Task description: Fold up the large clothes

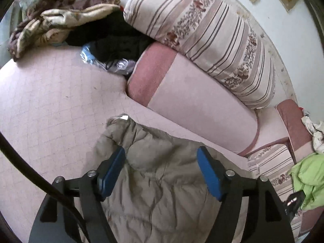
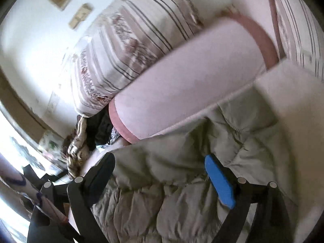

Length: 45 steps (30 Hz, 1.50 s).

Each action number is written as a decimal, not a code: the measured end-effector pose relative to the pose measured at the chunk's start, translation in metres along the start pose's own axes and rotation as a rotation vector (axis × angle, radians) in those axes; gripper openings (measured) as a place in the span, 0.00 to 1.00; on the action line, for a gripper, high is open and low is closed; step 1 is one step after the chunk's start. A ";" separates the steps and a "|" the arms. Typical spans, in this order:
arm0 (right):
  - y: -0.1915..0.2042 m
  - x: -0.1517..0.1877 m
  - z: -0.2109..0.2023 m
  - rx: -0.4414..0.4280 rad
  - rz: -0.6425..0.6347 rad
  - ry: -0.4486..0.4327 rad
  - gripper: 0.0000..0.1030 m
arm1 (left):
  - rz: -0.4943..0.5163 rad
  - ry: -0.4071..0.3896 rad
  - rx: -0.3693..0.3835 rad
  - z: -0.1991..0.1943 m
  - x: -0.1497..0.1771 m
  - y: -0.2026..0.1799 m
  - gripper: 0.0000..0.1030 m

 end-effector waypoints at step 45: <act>-0.082 0.073 -0.016 0.403 -0.244 0.071 0.84 | 0.245 0.035 -0.440 -0.008 0.083 0.049 0.78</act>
Point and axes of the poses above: each gripper's, at about its wrist camera, not at the fingertips, and z roughly the way its jaws point, y to its left, x to its underside, the point moved 7 cm from there along z, roughly the way its jaws point, and after that the axes turned 3 degrees about z, right-handed, at the moved point
